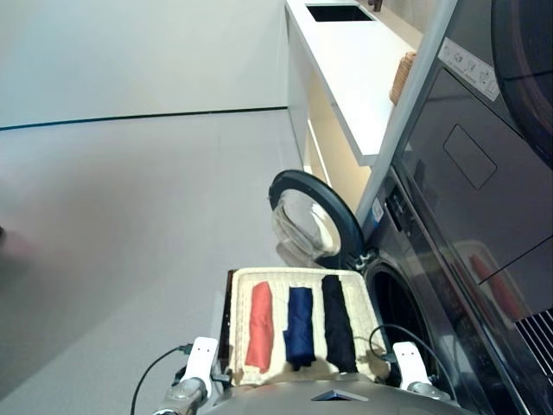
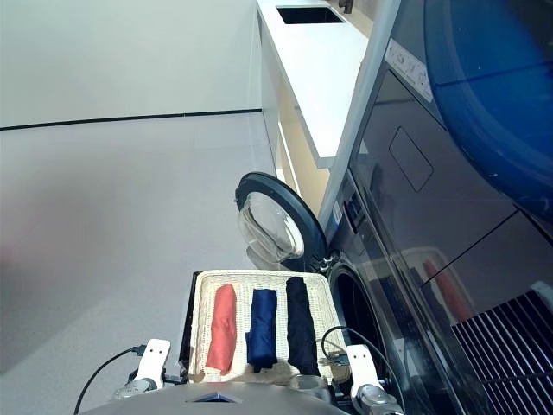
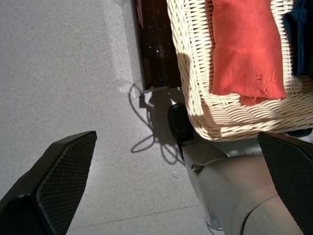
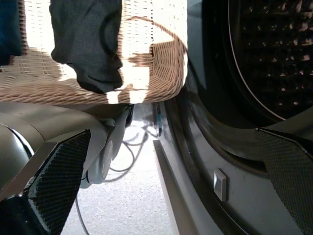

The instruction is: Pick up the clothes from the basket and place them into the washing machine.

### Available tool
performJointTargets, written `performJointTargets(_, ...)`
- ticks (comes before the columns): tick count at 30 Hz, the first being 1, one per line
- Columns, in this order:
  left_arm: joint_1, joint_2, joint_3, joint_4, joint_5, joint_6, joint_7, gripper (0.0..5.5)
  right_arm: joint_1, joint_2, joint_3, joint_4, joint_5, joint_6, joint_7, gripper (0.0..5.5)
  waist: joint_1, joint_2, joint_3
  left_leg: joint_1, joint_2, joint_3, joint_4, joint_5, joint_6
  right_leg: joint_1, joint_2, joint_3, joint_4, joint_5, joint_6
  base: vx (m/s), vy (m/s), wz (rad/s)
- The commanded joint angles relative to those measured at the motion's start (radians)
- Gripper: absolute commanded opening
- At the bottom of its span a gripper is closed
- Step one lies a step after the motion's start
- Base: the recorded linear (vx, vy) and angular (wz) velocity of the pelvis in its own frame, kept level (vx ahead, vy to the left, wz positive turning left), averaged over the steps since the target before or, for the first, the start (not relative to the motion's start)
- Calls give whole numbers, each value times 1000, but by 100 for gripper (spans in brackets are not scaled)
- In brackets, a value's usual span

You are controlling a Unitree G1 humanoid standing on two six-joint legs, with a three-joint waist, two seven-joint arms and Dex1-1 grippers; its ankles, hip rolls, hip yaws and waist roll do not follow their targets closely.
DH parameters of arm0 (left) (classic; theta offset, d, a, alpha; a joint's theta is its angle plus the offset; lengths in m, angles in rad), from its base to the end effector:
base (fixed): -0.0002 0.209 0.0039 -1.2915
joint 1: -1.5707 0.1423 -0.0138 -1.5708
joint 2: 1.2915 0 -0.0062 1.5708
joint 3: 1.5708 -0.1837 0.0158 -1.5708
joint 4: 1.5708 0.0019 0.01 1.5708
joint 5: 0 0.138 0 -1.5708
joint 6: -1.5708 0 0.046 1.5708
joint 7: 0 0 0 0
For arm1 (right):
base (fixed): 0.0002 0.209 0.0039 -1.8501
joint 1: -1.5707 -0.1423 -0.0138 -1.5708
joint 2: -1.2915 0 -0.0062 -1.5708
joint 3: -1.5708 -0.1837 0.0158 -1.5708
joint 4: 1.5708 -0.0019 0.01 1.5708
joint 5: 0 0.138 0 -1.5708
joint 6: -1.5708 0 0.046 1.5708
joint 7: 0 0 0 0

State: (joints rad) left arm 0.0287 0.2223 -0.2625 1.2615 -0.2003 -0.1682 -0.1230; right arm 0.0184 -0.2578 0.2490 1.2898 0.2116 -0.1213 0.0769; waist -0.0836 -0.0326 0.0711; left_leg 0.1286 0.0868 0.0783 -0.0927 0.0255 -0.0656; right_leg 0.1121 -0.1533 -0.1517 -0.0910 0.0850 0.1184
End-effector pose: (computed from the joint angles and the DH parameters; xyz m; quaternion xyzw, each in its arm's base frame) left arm 0.0610 0.2120 -0.1189 0.0523 0.5408 -0.0376 0.8387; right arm 0.0582 -0.2270 -0.1171 -0.0726 0.5649 -0.0061 0.8219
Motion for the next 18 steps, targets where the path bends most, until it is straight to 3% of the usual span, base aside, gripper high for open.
performJointTargets(1, -84, -10, -10, 50, 30, -18, 4, 550, -90, -33, 11, 29, 8, -43, -10, 550, -4, 27, 57, 2, -37, 18, 5, -47, 19, -23, 13, 14, 37, -34, 22, 0, 0, 0)
performJointTargets(7, -94, 2, 23, 44, 12, -30, 49, 550, -87, -32, 0, 36, 12, -49, -22, 550, -1, 26, 61, -1, -40, 13, 5, -45, 20, -24, 12, 9, 37, -33, 22, 0, 0, 0)
performJointTargets(12, -108, -3, 58, 2, -71, -51, 70, 550, -88, -34, 3, 13, 8, -63, -41, 550, 1, 24, 64, -7, -41, 8, 5, -43, 20, -27, 13, 3, 37, -35, 21, 0, 0, 0)
performJointTargets(18, -118, -11, 45, -233, -212, -99, 91, 550, -79, -45, 28, -169, 15, -110, -98, 550, -8, 28, 101, -38, -39, 0, 5, -30, 21, -79, 18, 10, 80, -46, 17, -55, 0, 40)
